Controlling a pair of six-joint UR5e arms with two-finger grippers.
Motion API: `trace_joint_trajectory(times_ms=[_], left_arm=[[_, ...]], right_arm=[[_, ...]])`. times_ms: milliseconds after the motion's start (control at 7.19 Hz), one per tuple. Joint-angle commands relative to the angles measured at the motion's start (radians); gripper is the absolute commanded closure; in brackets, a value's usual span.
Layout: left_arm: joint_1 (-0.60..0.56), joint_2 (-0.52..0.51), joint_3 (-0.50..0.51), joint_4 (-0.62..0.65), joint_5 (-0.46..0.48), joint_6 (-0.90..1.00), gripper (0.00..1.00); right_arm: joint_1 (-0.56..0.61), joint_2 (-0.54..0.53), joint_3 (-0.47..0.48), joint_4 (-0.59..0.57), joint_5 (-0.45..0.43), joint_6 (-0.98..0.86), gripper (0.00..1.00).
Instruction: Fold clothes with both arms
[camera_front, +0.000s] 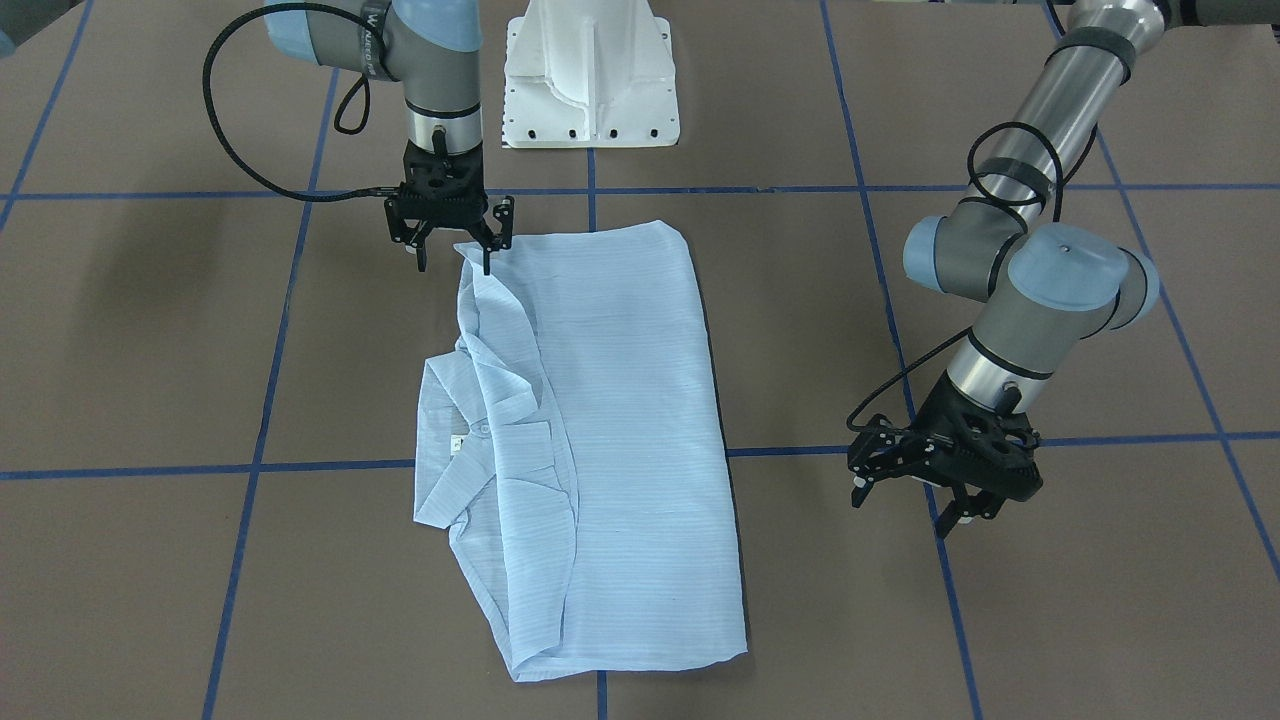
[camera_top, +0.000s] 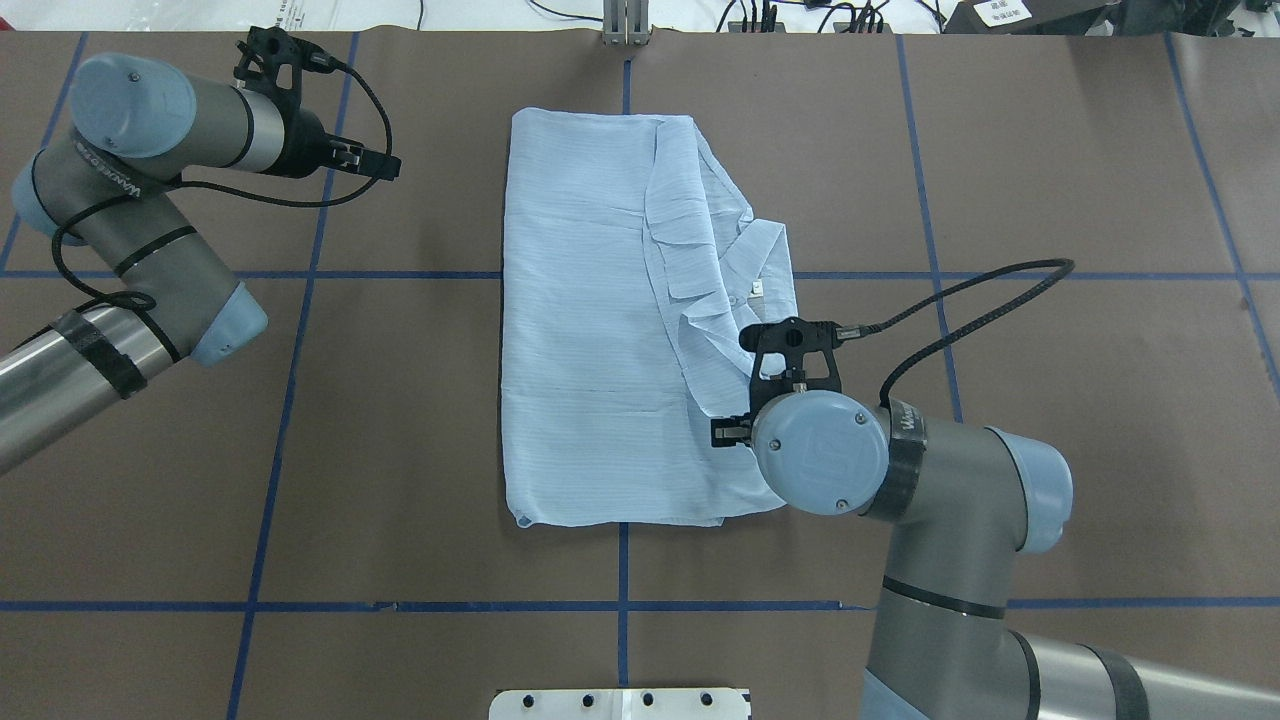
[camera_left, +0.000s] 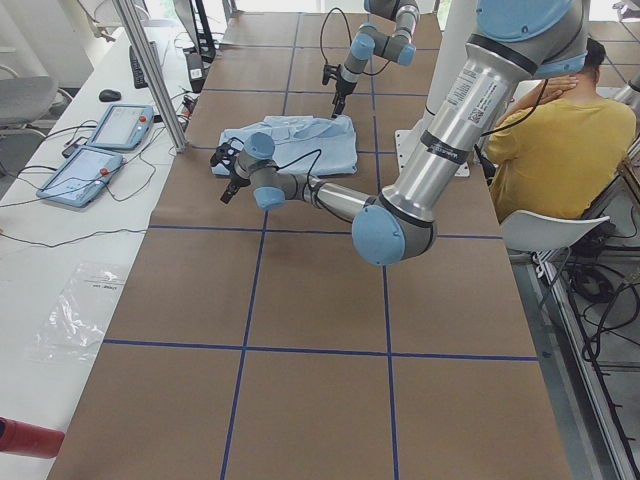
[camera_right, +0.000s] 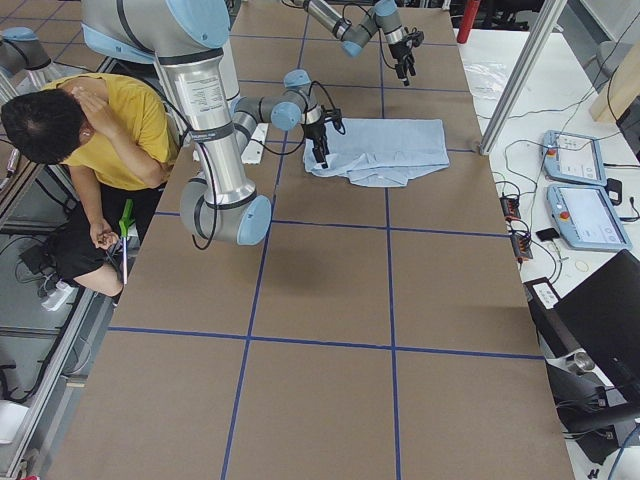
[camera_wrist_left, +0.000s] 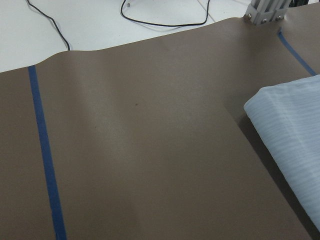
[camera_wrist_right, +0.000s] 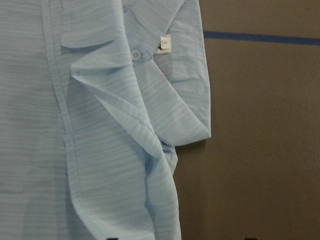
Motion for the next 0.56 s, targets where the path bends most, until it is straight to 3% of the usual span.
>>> trace_joint_trajectory(times_ms=[0,278,417], left_arm=[[0.000,0.001,0.001,0.000,0.000,0.001,0.00],[0.000,0.001,0.001,0.000,0.000,0.000,0.00],[0.000,0.012,0.001,0.000,0.000,0.001,0.00]], right_arm=[[0.053,0.120,-0.130,-0.001,0.002,-0.191,0.02],[0.045,0.206,-0.268,-0.009,0.002,-0.351,0.08],[0.021,0.205,-0.281,-0.012,-0.001,-0.425,0.11]])
